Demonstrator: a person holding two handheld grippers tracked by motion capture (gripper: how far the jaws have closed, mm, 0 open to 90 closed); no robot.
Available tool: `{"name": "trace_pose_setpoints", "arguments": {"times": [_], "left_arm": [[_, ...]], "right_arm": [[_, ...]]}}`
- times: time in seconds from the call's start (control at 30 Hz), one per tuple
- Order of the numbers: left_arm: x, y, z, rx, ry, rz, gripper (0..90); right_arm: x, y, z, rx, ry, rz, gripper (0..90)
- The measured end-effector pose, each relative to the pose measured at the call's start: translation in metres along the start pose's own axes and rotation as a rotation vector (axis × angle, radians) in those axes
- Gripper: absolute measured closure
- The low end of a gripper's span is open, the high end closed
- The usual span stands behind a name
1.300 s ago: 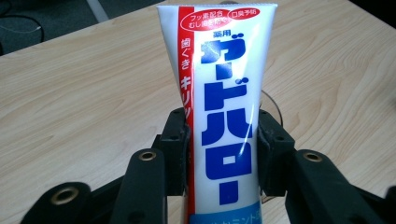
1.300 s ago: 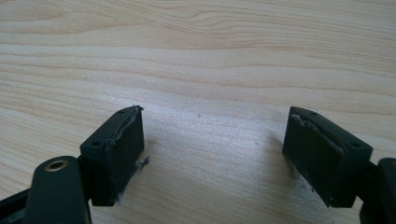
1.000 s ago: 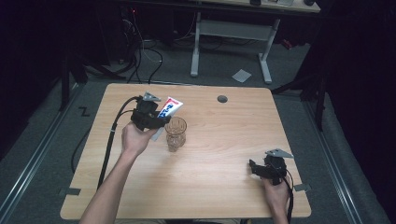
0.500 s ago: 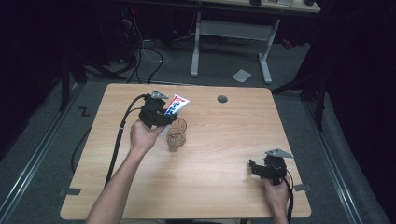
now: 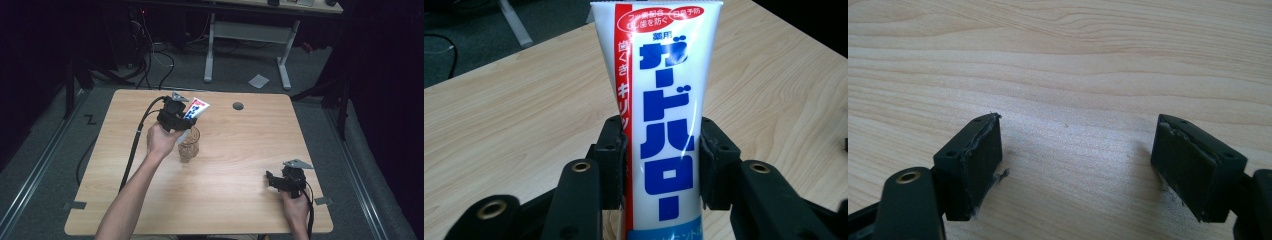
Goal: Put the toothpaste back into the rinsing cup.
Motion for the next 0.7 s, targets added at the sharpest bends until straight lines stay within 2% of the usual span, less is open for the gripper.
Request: {"name": "trace_pose_setpoints", "arguments": {"times": [0.2, 0.4, 0.57, 0.7], "left_arm": [[-0.005, -0.014, 0.002, 0.001, 0.008, -0.005, 61.4], [-0.008, -0.019, 0.009, -0.019, -0.010, 0.004, 61.3], [-0.007, -0.024, 0.011, -0.034, 0.000, 0.004, 61.3], [-0.006, -0.027, 0.009, -0.024, 0.001, 0.006, 61.0]], "right_arm": [[0.000, 0.000, 0.000, -0.001, 0.003, -0.001, 20.1], [0.000, 0.000, 0.000, 0.000, 0.002, 0.000, 20.1], [0.001, 0.000, 0.000, 0.001, 0.000, 0.001, 20.2], [0.001, 0.000, 0.000, 0.002, 0.000, 0.002, 20.1]]}}
Point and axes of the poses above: each handheld gripper's, and its own axes: y roughly backward along the jaws, z roughly out of its top, x roughly to its left, the point moved 10 cm from there along -y, roughly forward along the jaws, and after that the axes turned 4 degrees about -z, right-handed, at the moved point
